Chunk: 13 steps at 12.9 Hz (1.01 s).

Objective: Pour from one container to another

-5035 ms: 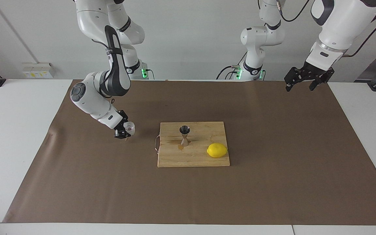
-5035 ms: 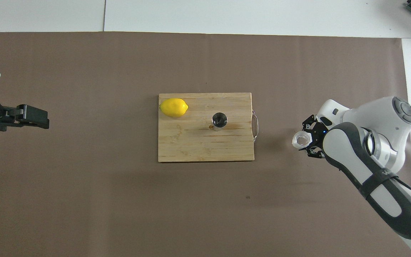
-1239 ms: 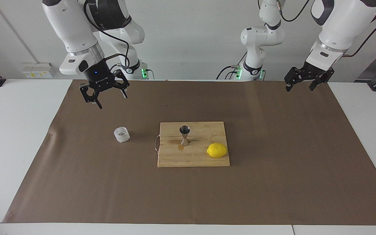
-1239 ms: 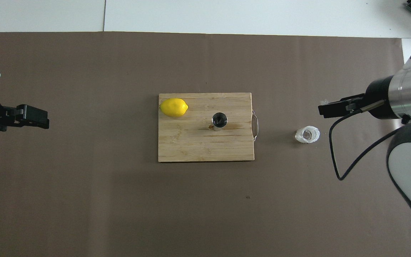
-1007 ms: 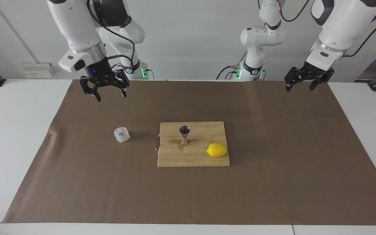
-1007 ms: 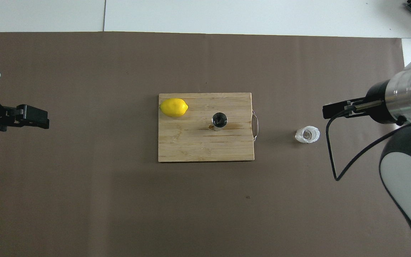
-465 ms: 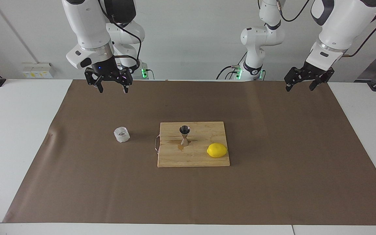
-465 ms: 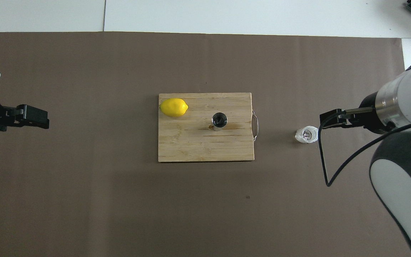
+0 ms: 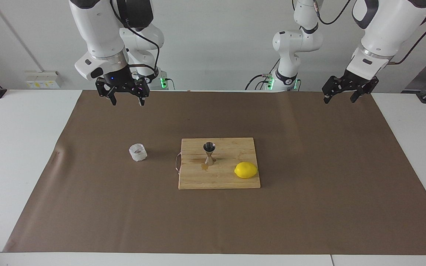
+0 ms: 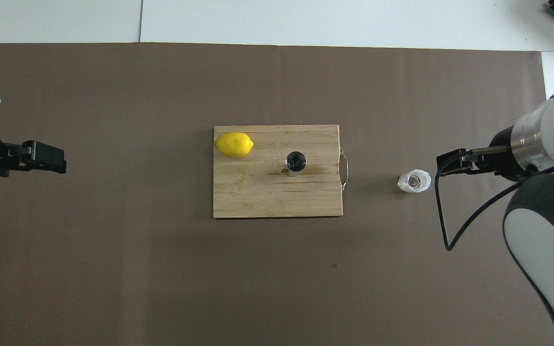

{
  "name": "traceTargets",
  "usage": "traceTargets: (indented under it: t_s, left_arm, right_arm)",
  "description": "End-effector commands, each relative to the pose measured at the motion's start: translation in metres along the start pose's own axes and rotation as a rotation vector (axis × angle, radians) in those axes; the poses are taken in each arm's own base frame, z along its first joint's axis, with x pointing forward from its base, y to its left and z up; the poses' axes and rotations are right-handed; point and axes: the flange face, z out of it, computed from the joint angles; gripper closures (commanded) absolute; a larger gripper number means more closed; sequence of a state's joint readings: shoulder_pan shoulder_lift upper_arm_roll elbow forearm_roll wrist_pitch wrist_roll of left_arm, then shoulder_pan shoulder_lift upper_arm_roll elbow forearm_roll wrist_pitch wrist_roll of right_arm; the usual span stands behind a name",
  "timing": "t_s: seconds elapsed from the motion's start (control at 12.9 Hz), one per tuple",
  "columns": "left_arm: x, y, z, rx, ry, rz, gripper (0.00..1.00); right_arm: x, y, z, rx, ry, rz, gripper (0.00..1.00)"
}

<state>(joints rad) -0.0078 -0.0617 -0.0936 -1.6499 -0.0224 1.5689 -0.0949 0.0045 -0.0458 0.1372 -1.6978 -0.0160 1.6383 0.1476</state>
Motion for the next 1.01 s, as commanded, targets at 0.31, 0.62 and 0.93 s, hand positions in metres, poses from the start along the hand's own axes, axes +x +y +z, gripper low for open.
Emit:
traceTargets:
  t_s: [0.31, 0.62, 0.93]
  left_arm:
    - [-0.0092, -0.0032, -0.0010, -0.007, -0.007, -0.001, 0.00]
    - [-0.0092, -0.0032, -0.0010, -0.007, -0.007, -0.001, 0.00]
    - [-0.0088, -0.0032, -0.0002, -0.007, -0.009, -0.001, 0.00]
  right_arm:
    - [-0.0036, 0.0070, -0.0015, -0.012, 0.026, -0.031, 0.00]
    - [-0.0034, 0.0062, -0.0027, -0.012, 0.026, -0.031, 0.00]
    - [-0.0027, 0.0109, -0.0046, -0.008, 0.028, -0.029, 0.00]
